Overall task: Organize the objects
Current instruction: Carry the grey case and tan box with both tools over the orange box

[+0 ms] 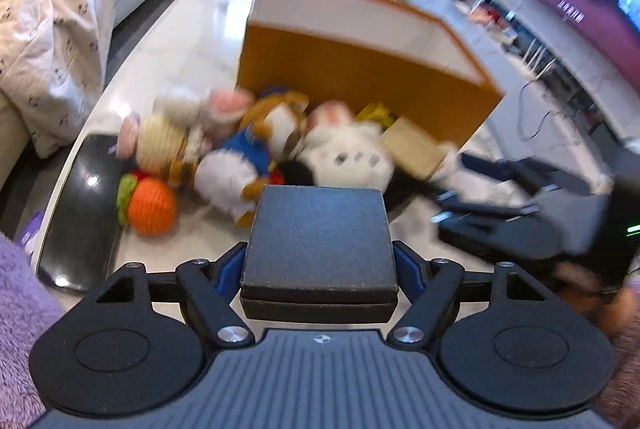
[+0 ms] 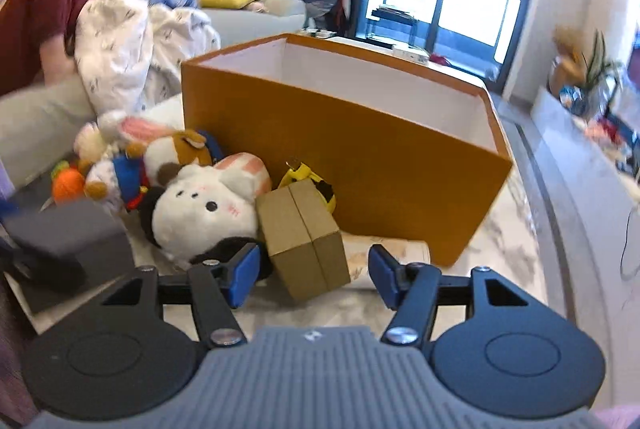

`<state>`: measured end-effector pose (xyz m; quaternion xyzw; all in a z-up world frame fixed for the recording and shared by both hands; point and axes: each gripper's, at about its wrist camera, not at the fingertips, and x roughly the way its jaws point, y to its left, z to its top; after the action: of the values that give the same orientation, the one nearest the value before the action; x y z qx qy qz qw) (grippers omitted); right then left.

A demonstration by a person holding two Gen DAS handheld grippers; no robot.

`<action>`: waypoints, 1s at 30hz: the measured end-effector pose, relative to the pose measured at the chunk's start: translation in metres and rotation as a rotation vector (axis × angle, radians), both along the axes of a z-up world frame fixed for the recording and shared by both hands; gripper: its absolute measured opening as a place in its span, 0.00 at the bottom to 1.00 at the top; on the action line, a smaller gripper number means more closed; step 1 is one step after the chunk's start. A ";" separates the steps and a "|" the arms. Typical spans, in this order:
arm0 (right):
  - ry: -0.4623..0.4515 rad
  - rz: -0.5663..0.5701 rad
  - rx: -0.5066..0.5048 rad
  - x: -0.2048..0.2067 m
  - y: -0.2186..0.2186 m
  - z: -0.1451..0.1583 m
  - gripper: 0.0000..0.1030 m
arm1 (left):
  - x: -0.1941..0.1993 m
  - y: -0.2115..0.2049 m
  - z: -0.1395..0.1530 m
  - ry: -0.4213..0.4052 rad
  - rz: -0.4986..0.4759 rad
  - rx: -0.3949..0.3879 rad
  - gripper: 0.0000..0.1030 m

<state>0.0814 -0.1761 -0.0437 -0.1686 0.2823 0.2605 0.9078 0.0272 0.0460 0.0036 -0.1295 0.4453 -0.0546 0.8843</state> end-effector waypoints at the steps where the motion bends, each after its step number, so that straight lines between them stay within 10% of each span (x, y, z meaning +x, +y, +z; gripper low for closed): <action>1: -0.004 0.020 -0.008 0.003 0.001 -0.001 0.63 | 0.000 0.000 0.005 -0.014 -0.004 -0.009 0.85; 20: 0.188 0.045 0.226 0.032 -0.042 0.064 0.46 | 0.113 -0.004 0.080 -0.212 -0.070 0.074 0.85; 26: 0.155 0.036 0.370 0.084 -0.051 0.135 0.46 | 0.219 -0.007 0.072 -0.135 -0.055 0.169 0.85; 30: 0.173 -0.073 0.392 0.144 -0.035 0.123 0.46 | 0.263 -0.018 0.043 -0.086 -0.044 0.267 0.85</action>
<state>0.2255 -0.2109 0.0792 0.0445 0.3092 0.2908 0.9044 0.2898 0.0279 0.0469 0.0016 0.4130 -0.0196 0.9105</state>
